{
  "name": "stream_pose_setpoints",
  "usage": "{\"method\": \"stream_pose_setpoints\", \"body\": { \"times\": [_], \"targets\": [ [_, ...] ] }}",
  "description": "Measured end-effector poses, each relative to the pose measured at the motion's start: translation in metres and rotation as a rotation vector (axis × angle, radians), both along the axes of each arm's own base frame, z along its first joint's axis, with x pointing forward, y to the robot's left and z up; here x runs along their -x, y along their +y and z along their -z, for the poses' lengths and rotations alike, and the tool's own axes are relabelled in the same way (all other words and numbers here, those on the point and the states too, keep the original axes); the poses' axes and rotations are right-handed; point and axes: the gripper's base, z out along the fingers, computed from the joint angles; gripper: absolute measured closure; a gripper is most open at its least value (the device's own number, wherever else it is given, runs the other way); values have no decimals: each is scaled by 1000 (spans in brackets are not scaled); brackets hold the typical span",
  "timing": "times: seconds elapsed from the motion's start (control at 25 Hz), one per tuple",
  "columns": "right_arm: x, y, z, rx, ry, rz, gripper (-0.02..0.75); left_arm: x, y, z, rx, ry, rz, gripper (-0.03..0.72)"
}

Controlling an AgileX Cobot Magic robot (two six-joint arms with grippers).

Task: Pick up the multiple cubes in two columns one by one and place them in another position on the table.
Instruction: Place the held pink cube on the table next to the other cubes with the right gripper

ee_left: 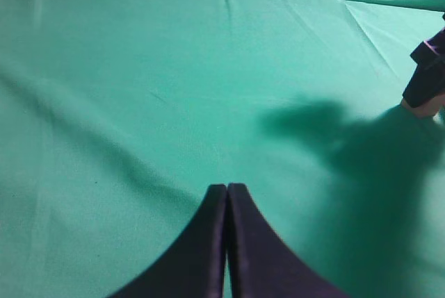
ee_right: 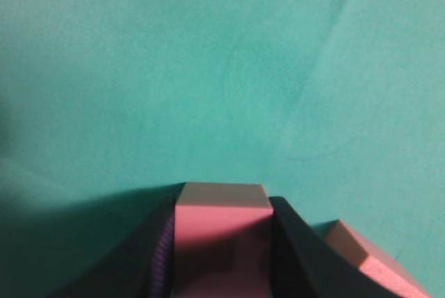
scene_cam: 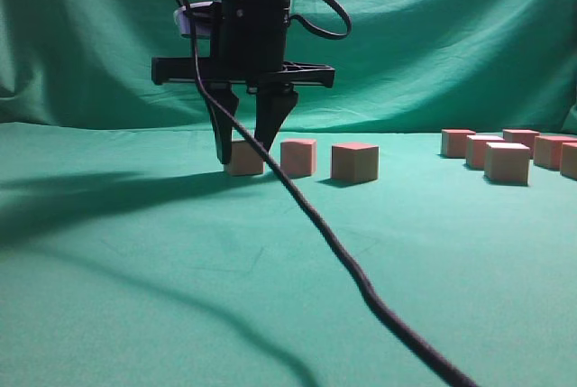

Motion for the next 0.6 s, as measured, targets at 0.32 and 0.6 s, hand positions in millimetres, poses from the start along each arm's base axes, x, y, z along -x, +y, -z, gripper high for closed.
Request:
{"method": "stream_pose_setpoints", "body": {
  "times": [0.32,0.6],
  "targets": [
    [0,0,1,-8,7,32,451,0,0,0,0,0,0,688],
    [0,0,1,-5,7,23,393,0,0,0,0,0,0,688]
  ]
}}
